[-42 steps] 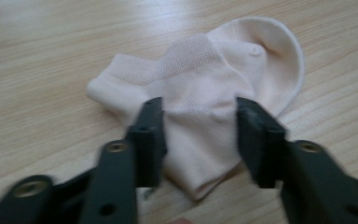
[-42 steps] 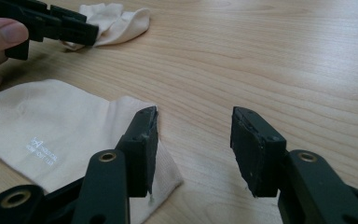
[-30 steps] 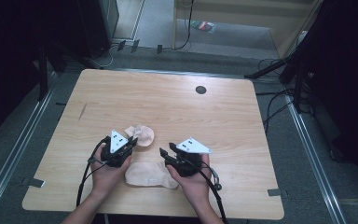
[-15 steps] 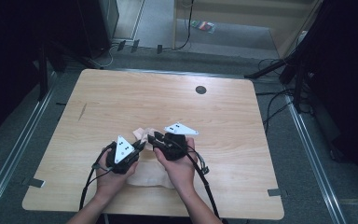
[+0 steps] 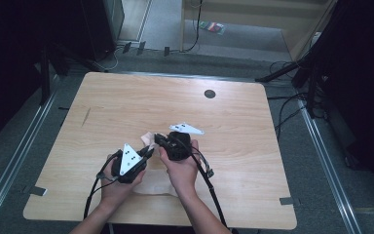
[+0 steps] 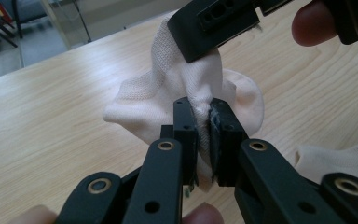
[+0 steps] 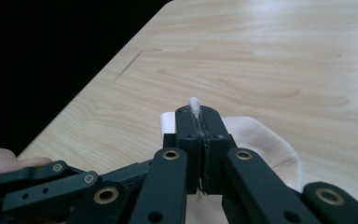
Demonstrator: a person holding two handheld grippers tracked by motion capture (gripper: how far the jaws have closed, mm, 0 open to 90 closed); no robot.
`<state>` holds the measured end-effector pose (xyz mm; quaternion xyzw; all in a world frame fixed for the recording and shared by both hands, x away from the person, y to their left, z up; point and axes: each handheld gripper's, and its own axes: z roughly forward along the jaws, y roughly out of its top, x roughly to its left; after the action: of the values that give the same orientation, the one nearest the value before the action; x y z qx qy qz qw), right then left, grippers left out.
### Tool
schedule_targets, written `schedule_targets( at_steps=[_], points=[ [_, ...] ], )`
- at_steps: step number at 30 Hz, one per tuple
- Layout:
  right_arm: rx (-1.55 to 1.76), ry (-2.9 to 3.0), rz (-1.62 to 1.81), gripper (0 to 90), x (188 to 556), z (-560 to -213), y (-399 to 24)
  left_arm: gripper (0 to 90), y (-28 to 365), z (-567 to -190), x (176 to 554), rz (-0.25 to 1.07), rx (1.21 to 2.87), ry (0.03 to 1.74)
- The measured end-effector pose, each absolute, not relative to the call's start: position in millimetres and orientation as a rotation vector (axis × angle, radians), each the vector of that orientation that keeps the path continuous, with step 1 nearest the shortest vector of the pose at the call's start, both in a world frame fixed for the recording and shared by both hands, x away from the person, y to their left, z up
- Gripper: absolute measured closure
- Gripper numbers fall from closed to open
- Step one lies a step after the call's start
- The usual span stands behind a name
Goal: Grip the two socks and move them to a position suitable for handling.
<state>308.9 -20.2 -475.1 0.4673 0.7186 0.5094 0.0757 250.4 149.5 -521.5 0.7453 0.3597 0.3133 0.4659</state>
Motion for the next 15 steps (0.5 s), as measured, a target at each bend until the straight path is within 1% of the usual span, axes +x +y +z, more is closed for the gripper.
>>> schedule_targets(
  at_steps=[1, 2, 3, 4, 6, 7, 9, 11, 13, 15],
  points=[
    [1.401, 2.155, 1.528, 89.1, 309, -475, -20, 82.7, 150, -521, 250, 0.766, 1.824, 0.885],
    [1.361, 2.145, 1.512, 89.2, 307, -472, -17, 73.1, 152, -520, 251, 0.734, 1.788, 0.912],
    [1.361, 2.145, 1.512, 89.2, 307, -472, -17, 61.3, 152, -520, 251, 0.734, 1.788, 0.912],
    [1.35, 2.138, 1.515, 89.2, 307, -470, -16, 61.3, 153, -520, 253, 0.724, 1.78, 0.945],
    [1.324, 2.107, 1.529, 89.1, 307, -463, -13, 36.6, 155, -521, 256, 0.681, 1.783, 1.004],
    [1.324, 2.107, 1.529, 89.1, 307, -463, -13, 36.6, 157, -521, 257, 0.658, 1.773, 1.023],
    [1.311, 2.099, 1.545, 89.2, 306, -457, -12, 27.1, 160, -522, 261, 0.573, 1.741, 1.094],
    [1.276, 2.091, 1.579, 89.1, 306, -450, -10, 20.7, 163, -523, 265, 0.497, 1.721, 1.139],
    [1.221, 2.085, 1.625, 89.1, 303, -440, -7, 15.7, 164, -524, 268, 0.465, 1.719, 1.179],
    [1.201, 2.082, 1.651, 89.1, 301, -436, -6, 16.6, 164, -527, 272, 0.453, 1.725, 1.206]
  ],
)
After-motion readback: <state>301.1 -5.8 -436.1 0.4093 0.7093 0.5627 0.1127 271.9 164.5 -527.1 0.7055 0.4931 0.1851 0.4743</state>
